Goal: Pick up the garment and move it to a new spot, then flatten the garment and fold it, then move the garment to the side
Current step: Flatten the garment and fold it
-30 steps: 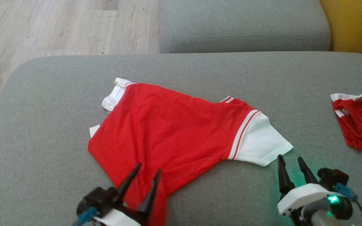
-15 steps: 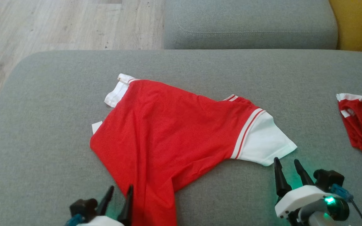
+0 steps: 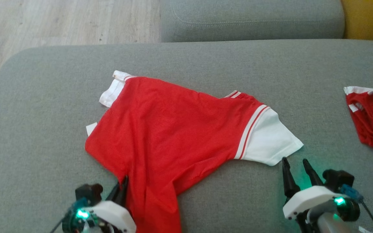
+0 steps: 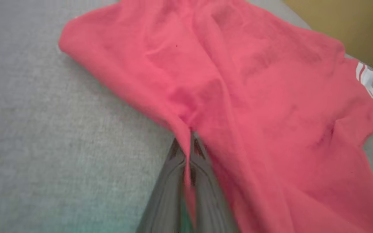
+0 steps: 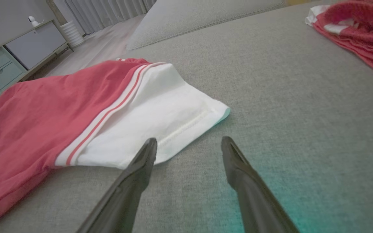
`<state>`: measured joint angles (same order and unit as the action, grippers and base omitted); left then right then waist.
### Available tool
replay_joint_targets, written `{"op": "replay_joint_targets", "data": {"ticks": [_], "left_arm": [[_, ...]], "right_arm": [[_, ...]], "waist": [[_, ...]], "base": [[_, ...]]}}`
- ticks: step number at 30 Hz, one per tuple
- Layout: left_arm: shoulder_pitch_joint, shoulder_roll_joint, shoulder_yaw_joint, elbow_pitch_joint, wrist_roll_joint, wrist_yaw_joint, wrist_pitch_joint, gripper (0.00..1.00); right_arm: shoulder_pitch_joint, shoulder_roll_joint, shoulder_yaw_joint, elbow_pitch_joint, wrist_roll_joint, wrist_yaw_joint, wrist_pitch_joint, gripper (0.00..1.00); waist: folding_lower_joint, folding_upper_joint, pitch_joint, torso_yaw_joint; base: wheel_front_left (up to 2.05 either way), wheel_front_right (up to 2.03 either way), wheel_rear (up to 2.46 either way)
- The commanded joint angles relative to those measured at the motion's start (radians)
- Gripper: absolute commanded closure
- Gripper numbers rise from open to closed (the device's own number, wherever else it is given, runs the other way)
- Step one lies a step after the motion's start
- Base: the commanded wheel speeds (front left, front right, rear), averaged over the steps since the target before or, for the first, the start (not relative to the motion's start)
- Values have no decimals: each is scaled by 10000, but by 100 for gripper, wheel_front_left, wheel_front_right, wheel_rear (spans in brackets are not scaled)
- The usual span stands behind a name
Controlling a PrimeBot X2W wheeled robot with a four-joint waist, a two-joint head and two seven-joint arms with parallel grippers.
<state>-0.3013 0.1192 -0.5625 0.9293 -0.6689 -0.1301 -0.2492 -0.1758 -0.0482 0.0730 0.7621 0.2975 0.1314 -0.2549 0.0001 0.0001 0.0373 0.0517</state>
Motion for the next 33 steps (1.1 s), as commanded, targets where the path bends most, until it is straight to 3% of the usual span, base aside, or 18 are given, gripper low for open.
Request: {"op": "replay_joint_targets", "data": {"ticks": [1, 5, 10, 18, 28, 29, 30, 31, 33], "left_arm": [[-586, 228, 435, -226, 173, 109, -103, 100], [-1210, 726, 1336, -1193, 589, 277, -120, 100], [-2369, 1650, 1891, -1388, 1069, 186, -123, 100], [-4067, 2545, 1549, -330, 801, 5, 331, 100], [-5154, 3129, 1136, 349, 830, 88, -38, 100], [-5181, 3153, 1188, 400, 920, 207, -81, 67], [-5189, 3165, 1258, 405, 1029, 397, -105, 22], [-5182, 3186, 1363, 223, 1178, 568, -114, 2], [-4962, 3196, 1592, -222, 1518, 931, -119, 0]], "right_arm": [[-468, -20, 183, -266, -78, -7, -69, 0], [-501, -20, 83, -277, -105, -7, -69, 0], [-758, -20, 205, -341, -92, -7, -69, 0], [-1302, -20, 658, -490, 120, -7, -69, 0], [-1641, -20, 380, -886, -94, -7, -69, 0], [-1632, -20, 368, -981, -87, -7, -69, 0], [-1621, -20, 374, -1092, -93, -7, -69, 0], [-1603, -20, 379, -1221, -115, -7, -69, 0], [-1543, -20, 396, -1491, -108, -7, -69, 0]], "waist": [[-1, -1, 55, 16], [-1, -1, 220, 105], [-1, -1, 642, 16], [-1, -1, 1664, -486], [-1, -1, 2260, -786], [-1, -1, 2219, -788], [-1, -1, 2167, -778], [-1, -1, 2100, -755], [-1, -1, 1935, -693]], "base": [[0, 0, 0], [0, 0, 0], [0, 0, 0], [0, 0, 0], [0, 0, 0], [0, 0, 0], [0, 0, 0], [0, 0, 0], [0, 0, 0]]}}
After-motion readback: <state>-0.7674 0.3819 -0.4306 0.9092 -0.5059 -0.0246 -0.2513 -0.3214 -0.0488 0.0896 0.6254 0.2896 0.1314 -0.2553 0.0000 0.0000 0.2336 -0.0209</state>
